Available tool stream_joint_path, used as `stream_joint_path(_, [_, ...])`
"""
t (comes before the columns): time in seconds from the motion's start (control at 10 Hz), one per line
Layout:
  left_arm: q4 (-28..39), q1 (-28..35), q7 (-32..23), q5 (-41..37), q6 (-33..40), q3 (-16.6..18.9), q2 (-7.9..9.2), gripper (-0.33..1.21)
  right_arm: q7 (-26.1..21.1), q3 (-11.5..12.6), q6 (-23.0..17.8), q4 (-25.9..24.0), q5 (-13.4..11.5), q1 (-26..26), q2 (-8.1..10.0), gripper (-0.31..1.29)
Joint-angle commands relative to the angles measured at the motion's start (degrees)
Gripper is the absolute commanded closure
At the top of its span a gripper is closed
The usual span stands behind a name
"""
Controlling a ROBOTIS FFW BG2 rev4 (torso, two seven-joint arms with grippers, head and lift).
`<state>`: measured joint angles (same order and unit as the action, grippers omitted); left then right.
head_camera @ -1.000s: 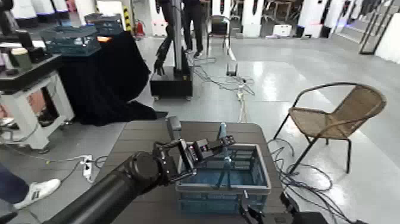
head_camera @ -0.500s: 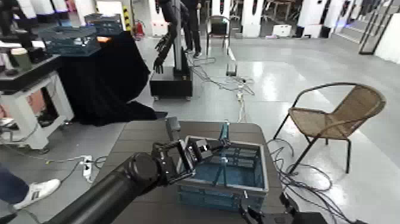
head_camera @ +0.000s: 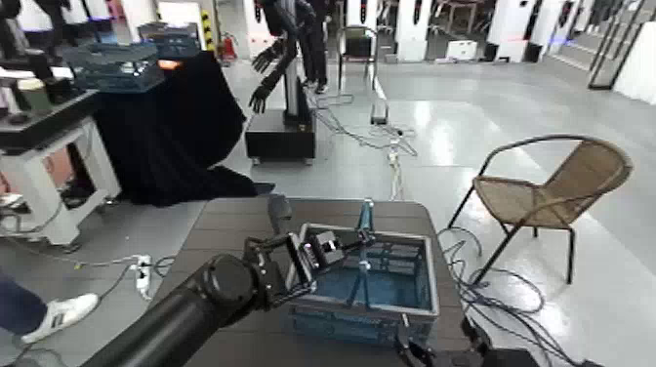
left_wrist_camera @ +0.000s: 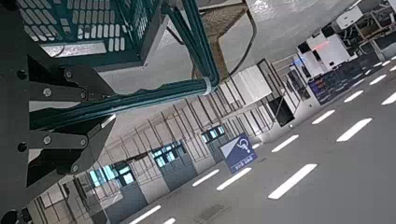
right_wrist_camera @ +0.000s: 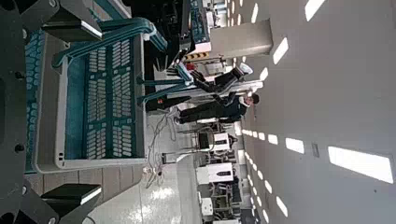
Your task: Grasp the handle of the crate.
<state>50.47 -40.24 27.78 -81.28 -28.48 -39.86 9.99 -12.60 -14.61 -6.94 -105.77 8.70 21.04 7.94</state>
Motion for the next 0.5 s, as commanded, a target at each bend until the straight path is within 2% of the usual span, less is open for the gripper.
stream_joint_path(0.1, [6.0,3.4,-0.4,3.8,-2.8,4.9,1.35,1.19,-0.1,0.7,-0.1,-0.3,-0.1,0.4,-0.20,0.15])
stream_joint_path(0.5, [23.9,12.9,-9.8,4.9,-11.0,15.6,4.25,1.19,-0.8,1.1,-0.7,-0.3,-0.8,0.7,-0.20,0.15])
